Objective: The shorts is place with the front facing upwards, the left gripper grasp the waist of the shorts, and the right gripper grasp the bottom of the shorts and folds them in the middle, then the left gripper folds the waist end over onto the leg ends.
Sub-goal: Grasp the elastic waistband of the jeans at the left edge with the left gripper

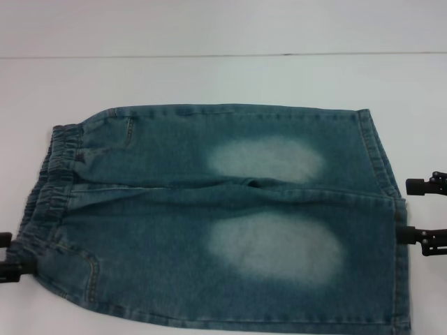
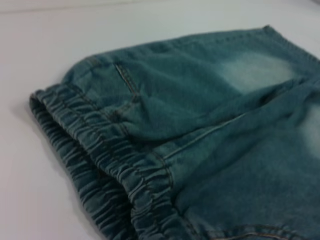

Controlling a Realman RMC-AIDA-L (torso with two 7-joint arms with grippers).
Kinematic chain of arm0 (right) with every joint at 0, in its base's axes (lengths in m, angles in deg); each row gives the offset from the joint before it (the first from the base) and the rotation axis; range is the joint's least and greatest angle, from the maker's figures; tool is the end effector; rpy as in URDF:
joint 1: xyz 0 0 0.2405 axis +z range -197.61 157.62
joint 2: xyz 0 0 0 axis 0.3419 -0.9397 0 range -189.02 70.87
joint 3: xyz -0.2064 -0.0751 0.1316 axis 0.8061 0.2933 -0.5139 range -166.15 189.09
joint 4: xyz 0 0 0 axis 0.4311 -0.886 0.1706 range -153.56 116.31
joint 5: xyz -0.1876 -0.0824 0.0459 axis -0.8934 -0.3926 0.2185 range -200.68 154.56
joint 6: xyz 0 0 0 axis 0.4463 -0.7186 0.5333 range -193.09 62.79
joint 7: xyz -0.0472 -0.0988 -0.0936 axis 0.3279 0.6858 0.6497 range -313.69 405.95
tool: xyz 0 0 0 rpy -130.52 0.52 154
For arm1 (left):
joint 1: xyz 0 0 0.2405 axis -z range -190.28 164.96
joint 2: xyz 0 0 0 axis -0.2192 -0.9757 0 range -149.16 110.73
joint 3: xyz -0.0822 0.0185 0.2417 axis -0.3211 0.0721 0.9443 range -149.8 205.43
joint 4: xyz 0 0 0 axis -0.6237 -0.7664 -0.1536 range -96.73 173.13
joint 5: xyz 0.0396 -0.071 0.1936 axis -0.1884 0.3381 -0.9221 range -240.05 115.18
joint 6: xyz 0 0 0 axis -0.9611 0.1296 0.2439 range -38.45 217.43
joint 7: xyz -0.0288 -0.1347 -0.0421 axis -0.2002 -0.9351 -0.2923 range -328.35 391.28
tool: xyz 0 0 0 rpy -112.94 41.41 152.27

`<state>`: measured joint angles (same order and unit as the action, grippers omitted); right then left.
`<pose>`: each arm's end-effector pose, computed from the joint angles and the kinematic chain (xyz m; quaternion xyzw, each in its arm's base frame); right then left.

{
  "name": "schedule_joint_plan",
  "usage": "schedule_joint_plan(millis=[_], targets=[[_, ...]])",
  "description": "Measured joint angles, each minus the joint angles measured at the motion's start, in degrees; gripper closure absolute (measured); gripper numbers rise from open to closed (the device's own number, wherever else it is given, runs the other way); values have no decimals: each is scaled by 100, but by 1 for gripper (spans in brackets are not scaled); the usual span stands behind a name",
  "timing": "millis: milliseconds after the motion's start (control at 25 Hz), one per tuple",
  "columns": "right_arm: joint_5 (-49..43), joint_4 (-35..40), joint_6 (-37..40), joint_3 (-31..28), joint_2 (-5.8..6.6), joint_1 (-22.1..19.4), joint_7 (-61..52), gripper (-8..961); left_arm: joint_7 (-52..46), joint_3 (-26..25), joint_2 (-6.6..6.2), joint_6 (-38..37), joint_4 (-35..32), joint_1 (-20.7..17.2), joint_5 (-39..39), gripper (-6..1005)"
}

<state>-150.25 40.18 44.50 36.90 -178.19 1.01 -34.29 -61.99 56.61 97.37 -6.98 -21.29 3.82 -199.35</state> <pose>0.3027 0.2648 0.0760 -0.9507 0.2066 0.1804 0.1443 -0.3638 0.2542 0.0888 -0.9026 -0.3754 -0.0483 0.2049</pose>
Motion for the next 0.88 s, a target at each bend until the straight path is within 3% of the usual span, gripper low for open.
schedule_joint_plan(millis=[240, 880], targets=[[15, 0, 21, -3, -15, -22, 1, 2, 66, 68, 131, 233, 4, 71, -193, 204], [46, -1, 21, -18, -33, -19, -1, 2, -61, 48, 83, 330, -71, 132, -515, 255]])
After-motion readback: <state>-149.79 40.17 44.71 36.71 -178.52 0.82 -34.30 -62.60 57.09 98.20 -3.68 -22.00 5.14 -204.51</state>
